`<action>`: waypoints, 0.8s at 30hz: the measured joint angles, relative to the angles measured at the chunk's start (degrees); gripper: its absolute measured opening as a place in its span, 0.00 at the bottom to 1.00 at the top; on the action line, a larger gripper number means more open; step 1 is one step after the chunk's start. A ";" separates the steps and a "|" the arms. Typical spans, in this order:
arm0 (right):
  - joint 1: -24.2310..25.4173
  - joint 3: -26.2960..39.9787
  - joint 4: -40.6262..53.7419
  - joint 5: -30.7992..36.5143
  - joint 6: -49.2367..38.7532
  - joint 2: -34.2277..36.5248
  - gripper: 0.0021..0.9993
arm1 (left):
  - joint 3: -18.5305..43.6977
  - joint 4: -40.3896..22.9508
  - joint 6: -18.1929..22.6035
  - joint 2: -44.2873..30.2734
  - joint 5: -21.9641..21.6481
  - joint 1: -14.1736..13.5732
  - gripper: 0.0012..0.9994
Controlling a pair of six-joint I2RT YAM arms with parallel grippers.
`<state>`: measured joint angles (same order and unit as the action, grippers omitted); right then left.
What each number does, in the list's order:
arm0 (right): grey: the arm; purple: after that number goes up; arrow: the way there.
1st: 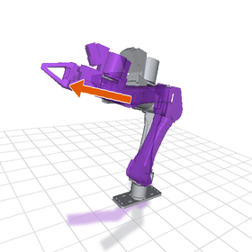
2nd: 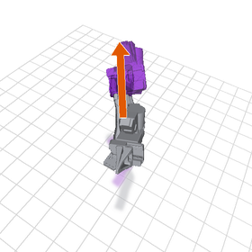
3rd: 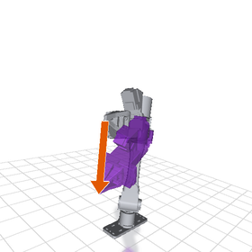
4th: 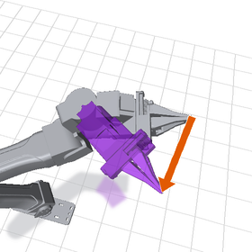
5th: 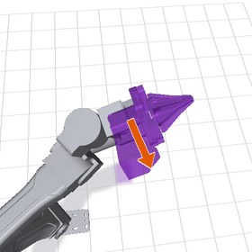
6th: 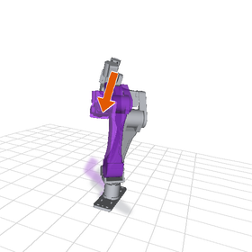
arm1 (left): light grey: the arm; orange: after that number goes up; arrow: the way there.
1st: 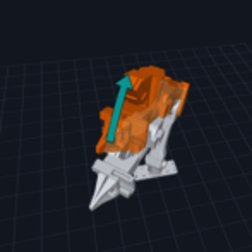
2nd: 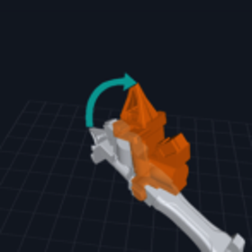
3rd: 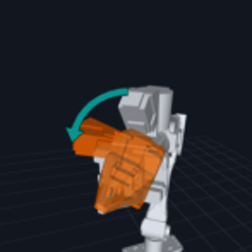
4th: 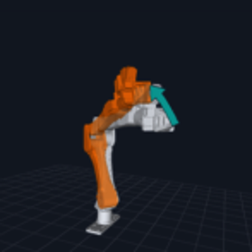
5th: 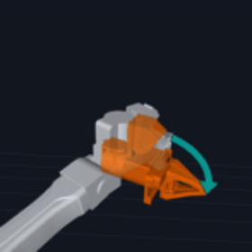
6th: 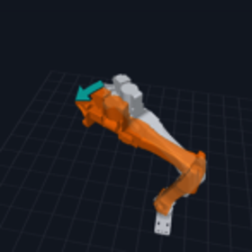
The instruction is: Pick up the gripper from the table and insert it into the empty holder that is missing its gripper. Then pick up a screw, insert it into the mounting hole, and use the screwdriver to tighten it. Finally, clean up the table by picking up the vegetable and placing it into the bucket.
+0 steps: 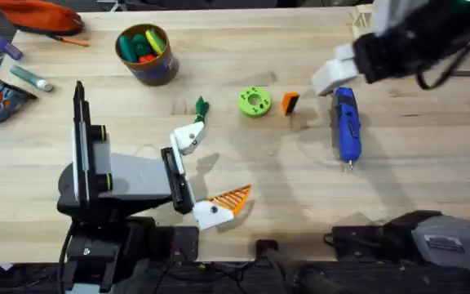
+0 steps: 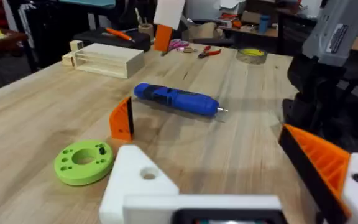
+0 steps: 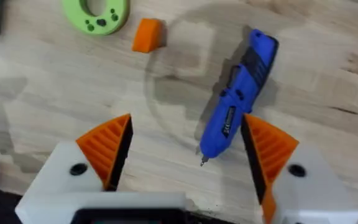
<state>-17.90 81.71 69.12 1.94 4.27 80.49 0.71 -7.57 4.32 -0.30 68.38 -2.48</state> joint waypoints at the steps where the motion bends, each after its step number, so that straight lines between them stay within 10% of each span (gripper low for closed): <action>1: -0.83 1.29 0.70 0.07 0.00 1.52 0.99 | 0.00 0.00 0.01 0.00 0.00 0.00 0.99; 24: -4.60 11.91 2.44 0.36 5.20 20.34 0.99 | 0.00 0.00 0.00 0.00 0.00 0.00 0.99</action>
<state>-22.50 93.62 71.56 2.31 9.47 100.84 0.71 -7.57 4.32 -0.30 68.38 -2.48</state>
